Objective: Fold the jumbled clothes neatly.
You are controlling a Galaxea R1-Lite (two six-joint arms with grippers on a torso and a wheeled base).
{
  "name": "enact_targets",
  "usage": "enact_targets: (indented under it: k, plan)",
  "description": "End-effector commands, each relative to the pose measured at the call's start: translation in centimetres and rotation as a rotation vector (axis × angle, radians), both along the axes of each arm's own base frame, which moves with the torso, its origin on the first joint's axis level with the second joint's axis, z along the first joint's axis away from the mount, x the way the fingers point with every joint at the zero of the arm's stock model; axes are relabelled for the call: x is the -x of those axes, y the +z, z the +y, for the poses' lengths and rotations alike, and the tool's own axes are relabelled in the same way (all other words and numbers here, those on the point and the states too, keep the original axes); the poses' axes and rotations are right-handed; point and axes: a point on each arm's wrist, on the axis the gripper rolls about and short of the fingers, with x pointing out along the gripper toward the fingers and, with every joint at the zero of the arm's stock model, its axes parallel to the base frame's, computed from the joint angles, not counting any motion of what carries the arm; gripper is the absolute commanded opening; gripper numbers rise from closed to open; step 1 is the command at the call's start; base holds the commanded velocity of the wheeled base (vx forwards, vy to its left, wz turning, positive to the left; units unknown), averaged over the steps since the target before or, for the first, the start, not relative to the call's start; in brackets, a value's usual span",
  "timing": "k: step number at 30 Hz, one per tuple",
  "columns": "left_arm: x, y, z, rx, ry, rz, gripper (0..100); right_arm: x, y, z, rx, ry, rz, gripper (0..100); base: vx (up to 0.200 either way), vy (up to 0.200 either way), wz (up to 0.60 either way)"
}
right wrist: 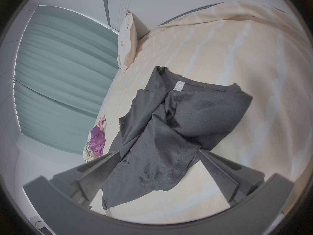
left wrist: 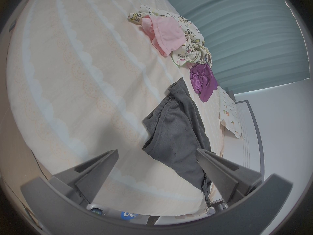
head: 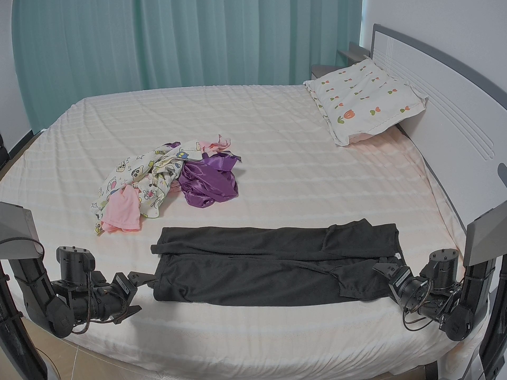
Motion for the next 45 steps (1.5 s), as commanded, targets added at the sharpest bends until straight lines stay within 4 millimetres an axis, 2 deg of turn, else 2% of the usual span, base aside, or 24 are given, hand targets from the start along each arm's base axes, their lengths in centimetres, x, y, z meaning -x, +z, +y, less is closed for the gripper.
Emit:
enact_targets:
  k: [1,8,9,23,41,42,45]
  plan:
    - [0.0,-0.1,0.0,0.001,-0.001,0.003,100,0.1,-0.3,0.1,0.003,0.002,0.014,100,0.000,0.000,0.00]
    - [0.0,-0.1,0.0,0.001,0.000,0.003,100,0.3,-0.3,0.0,0.005,0.002,0.023,100,0.000,0.000,0.00]
    - [0.0,-0.1,0.0,0.001,-0.001,0.003,100,0.2,-0.4,0.0,0.004,0.001,0.024,0,0.000,0.000,0.00]
    - [0.0,-0.1,0.0,0.001,0.000,0.003,100,1.1,-0.3,-0.8,0.056,-0.004,0.038,0,0.000,0.000,0.00]
    - [0.0,-0.1,0.0,0.001,0.000,0.005,100,1.5,-0.3,-0.8,0.088,0.017,0.044,0,0.000,0.000,0.00]
    - [0.0,-0.1,0.0,0.001,0.000,0.005,100,1.5,-0.3,-0.8,0.088,0.015,0.041,100,0.000,0.000,0.00]
    - [0.0,-0.1,0.0,0.001,0.000,0.005,100,1.6,-0.3,-0.8,0.080,0.023,0.045,100,0.000,0.000,0.00]
